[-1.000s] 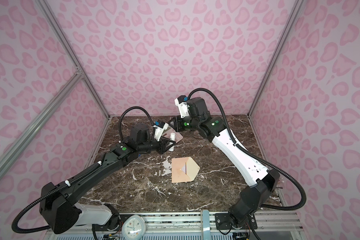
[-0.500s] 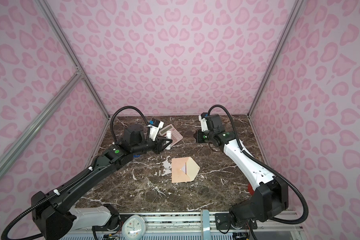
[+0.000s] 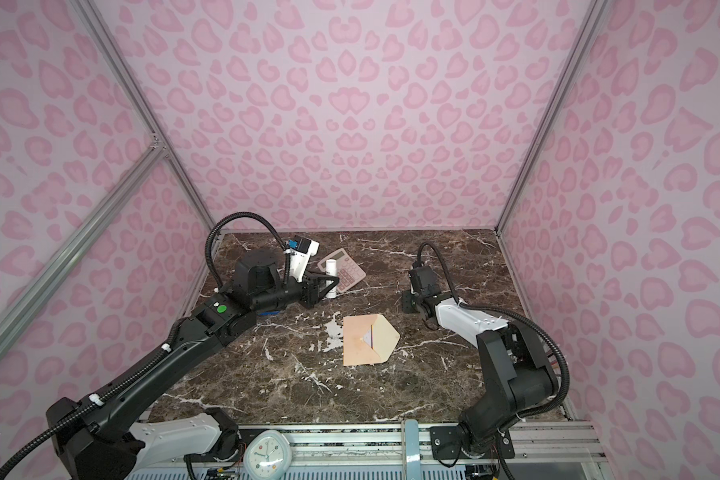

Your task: Place the letter into the envelope and seal it

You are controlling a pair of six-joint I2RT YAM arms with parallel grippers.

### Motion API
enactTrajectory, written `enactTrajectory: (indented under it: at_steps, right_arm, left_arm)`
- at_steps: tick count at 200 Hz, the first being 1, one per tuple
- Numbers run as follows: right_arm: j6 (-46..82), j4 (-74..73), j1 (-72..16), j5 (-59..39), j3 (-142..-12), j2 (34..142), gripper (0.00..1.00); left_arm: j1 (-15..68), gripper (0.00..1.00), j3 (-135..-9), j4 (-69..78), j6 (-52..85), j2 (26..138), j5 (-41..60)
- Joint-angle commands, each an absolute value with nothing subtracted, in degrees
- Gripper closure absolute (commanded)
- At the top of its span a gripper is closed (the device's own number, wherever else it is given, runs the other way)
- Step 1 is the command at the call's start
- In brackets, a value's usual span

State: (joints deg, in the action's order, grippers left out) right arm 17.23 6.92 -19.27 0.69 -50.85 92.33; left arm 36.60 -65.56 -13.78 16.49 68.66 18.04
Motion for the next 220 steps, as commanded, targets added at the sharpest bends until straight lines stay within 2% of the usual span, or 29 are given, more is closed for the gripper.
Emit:
enactTrajectory:
  at_steps: [1, 37, 147, 220]
  right_arm:
    - [19.01, 0.92, -19.08, 5.39, -50.14, 94.42, 0.79]
    - [19.45, -1.86, -19.14, 7.01, -48.41, 96.82, 0.79]
    - [23.41, -2.93, -20.36, 9.42, -43.62, 95.34, 0.75]
    - [23.91, -2.03, -21.93, 11.25, -41.49, 92.64, 0.62]
  left_arm:
    - [36.65, 0.96, -65.52, -14.0, 16.35, 67.79, 17.18]
    - [36.65, 0.96, -64.69, -14.41, 16.44, 66.55, 16.41]
    - [36.65, 0.96, -64.82, -14.06, 15.57, 66.8, 16.35]
    - [36.65, 0.96, -64.86, -13.67, 15.1, 67.37, 16.69]
